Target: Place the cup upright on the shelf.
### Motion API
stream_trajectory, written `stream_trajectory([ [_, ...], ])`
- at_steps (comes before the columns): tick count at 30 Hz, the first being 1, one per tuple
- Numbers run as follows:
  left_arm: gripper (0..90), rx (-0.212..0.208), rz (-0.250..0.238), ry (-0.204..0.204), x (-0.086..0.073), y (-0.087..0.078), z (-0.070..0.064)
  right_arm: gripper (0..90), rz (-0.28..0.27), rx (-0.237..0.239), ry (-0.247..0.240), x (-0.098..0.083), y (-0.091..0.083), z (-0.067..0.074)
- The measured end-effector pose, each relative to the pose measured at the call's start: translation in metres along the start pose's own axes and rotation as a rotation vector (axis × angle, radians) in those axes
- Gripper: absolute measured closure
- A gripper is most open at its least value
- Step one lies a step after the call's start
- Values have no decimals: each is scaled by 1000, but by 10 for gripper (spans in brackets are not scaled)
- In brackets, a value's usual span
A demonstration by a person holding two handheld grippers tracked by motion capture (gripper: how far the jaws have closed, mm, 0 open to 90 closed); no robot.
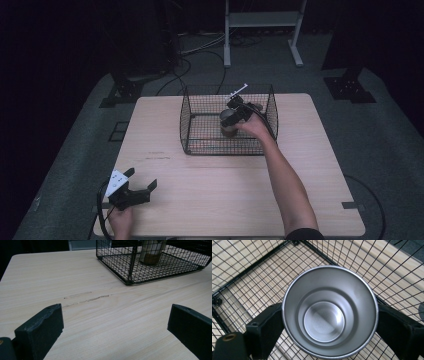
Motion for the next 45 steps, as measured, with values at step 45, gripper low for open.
stream_trajectory([
  [45, 0, 2, 5, 14, -1, 0, -1, 117, -187, 86, -33, -20, -90, 30],
])
Point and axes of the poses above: each handheld gripper's, and its own axes: y roughly forward along the jaws, x roughly out of its top, z roughly to its left, the point moved 5 cm from there along y, roughly forward along the jaws, and after that the axes turned 6 degrees about x, right-handed, at the moved point
